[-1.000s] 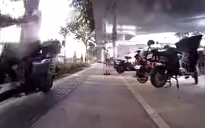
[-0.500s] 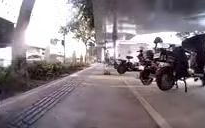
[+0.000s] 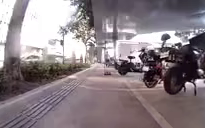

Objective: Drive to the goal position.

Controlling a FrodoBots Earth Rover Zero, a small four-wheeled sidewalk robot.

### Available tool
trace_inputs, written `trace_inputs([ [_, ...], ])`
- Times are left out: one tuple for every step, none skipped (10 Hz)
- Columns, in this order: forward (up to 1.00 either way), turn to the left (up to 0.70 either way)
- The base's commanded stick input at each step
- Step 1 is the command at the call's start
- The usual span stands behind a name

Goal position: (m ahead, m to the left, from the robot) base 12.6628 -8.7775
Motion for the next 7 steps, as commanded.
trace_inputs([
  [0.45, 0.0],
  [0.45, 0.0],
  [0.45, 0.0],
  [0.45, 0.0],
  [0.45, 0.0],
  [0.45, 0.0],
  [0.45, 0.0],
])
